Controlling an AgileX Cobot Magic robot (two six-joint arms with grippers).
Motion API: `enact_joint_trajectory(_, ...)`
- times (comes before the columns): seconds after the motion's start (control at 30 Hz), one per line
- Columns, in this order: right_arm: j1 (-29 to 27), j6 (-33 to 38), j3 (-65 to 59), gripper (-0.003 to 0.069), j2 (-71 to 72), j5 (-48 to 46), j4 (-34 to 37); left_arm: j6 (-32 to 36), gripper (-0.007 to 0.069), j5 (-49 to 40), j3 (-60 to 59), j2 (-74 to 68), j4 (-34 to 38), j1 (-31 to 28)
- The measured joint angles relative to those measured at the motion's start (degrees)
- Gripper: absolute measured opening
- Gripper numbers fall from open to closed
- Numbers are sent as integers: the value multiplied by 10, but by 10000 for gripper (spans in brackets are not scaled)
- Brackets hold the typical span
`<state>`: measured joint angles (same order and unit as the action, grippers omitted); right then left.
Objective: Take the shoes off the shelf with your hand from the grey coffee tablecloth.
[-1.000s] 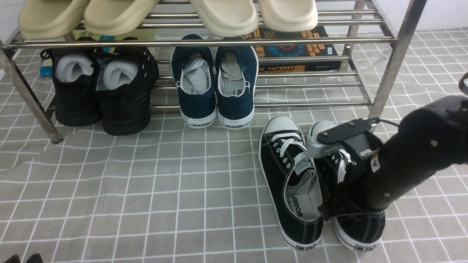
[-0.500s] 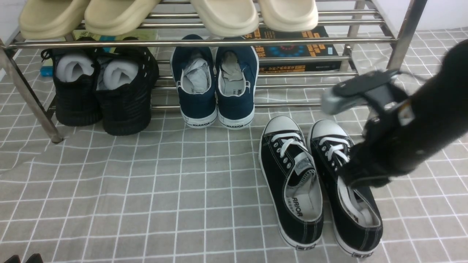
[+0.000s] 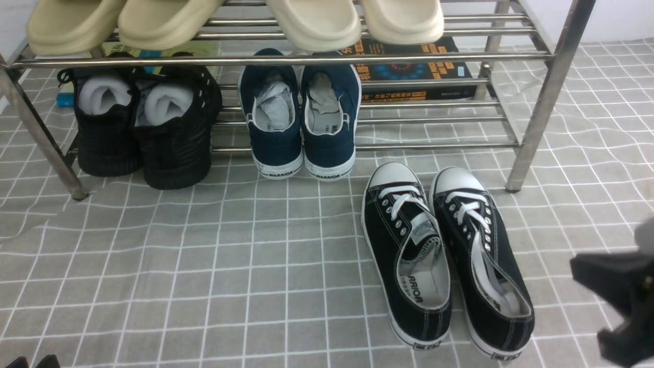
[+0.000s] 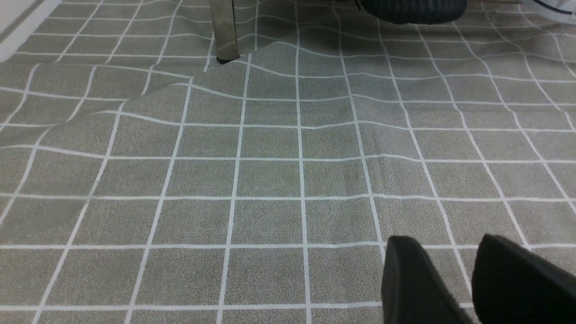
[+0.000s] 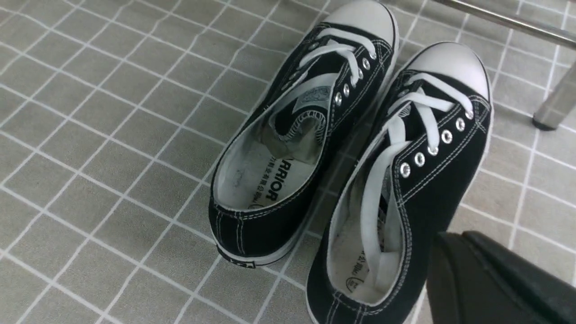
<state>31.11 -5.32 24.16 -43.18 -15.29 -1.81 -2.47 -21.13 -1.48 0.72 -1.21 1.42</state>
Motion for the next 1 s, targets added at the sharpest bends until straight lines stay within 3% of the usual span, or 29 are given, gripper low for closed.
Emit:
enact_joint_trajectory(0.23,0,0,-67,-13,27,106,-2,0,239,0,0,0,0,0)
enact_joint_trajectory(0.83,-1,8,-83,-5,55,78,-3,0,239,0,0,0,0,0)
enact_joint_trajectory(0.93,-15,23,-96,-3,97,65,-1,0,239,0,0,0,0,0)
enact_joint_trajectory(1.0,-63,35,-133,0,172,48,3,0,239,0,0,0,0,0)
